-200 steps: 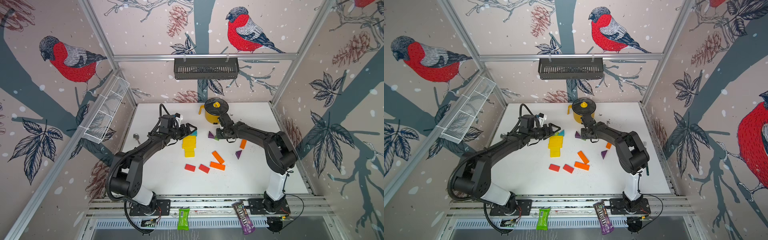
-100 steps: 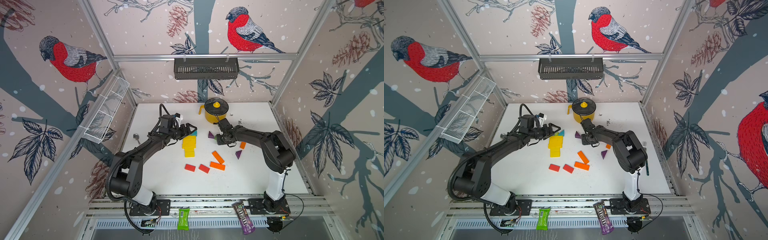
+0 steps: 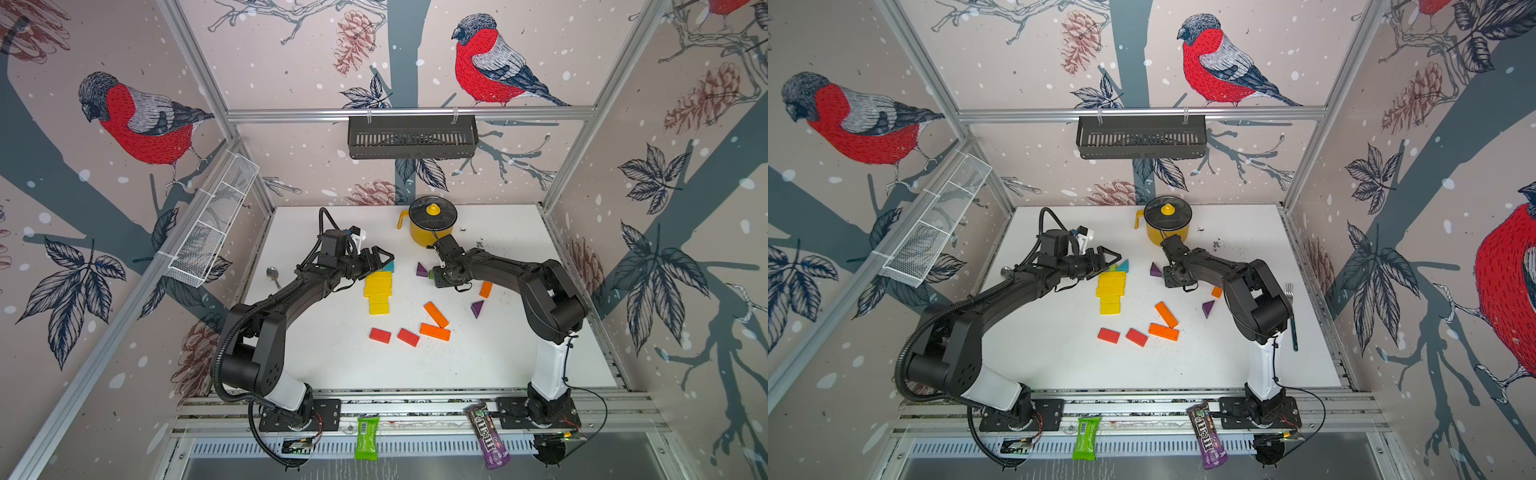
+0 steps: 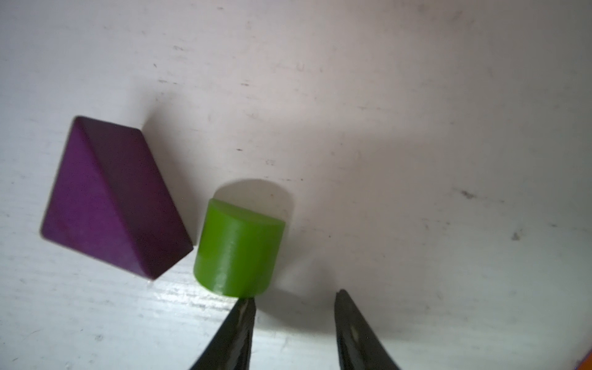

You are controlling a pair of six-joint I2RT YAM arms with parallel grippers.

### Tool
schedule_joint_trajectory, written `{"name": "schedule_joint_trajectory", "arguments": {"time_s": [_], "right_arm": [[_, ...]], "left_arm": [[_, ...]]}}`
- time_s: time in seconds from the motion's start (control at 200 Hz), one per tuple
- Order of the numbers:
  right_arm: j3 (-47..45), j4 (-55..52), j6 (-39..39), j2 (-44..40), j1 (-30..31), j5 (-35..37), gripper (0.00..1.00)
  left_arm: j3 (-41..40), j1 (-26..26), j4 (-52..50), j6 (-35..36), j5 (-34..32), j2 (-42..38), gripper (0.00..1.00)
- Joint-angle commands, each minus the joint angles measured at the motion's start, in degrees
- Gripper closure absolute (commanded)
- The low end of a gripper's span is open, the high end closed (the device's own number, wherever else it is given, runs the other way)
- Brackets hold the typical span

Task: Assemble a carrot with building blocks
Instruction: Assemble the building block at the center of the board.

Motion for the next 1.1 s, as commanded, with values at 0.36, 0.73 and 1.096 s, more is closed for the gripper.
{"name": "schedule_joint_trajectory", "arguments": {"time_s": [0.36, 0.73, 1.096], "right_arm": [[1.84, -0.49, -0.52, 1.09, 0.64, 1.00, 0.55], [3.45, -1.03, -0.97, 2.26, 0.75, 1.08, 0.54], [2.38, -1.12, -1.69, -1.03, 0.58, -0.12, 0.54]], "left_arm": [[0.16, 0.03, 0.80, 0.00, 1.08, 0.24, 0.19], [0.12, 0.07, 0.67, 0.09, 0.89, 0.30, 0.19], [0.12, 0.06, 0.74, 0.13, 0.97, 0.17, 0.19]]}}
